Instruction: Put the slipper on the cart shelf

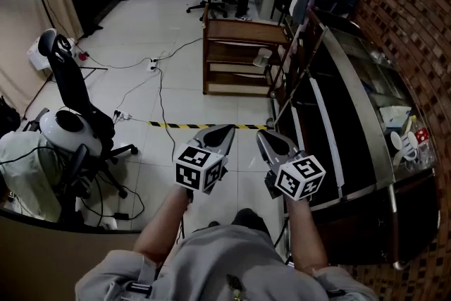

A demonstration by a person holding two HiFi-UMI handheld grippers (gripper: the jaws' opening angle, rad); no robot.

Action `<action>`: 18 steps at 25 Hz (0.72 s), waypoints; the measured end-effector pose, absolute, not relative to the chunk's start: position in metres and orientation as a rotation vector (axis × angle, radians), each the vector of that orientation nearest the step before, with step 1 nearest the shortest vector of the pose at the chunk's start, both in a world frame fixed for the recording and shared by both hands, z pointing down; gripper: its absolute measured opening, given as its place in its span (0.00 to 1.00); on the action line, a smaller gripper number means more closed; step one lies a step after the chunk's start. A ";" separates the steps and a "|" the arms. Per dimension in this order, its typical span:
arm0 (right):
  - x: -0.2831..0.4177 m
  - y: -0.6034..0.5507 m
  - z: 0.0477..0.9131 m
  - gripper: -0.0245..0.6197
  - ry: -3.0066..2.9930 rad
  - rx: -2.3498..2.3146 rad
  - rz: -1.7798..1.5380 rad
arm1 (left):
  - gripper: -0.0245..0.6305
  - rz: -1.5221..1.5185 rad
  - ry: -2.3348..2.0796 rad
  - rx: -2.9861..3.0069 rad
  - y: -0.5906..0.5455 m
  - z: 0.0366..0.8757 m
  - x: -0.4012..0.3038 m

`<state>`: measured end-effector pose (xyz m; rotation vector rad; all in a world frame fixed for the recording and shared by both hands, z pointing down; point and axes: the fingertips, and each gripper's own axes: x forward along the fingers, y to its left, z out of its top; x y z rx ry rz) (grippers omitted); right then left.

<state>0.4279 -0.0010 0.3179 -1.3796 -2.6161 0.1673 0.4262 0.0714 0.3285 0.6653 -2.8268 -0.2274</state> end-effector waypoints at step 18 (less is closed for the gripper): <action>0.266 -0.006 0.337 0.04 -2.612 -1.343 0.228 | 0.05 -0.220 -2.783 0.643 0.074 0.351 0.271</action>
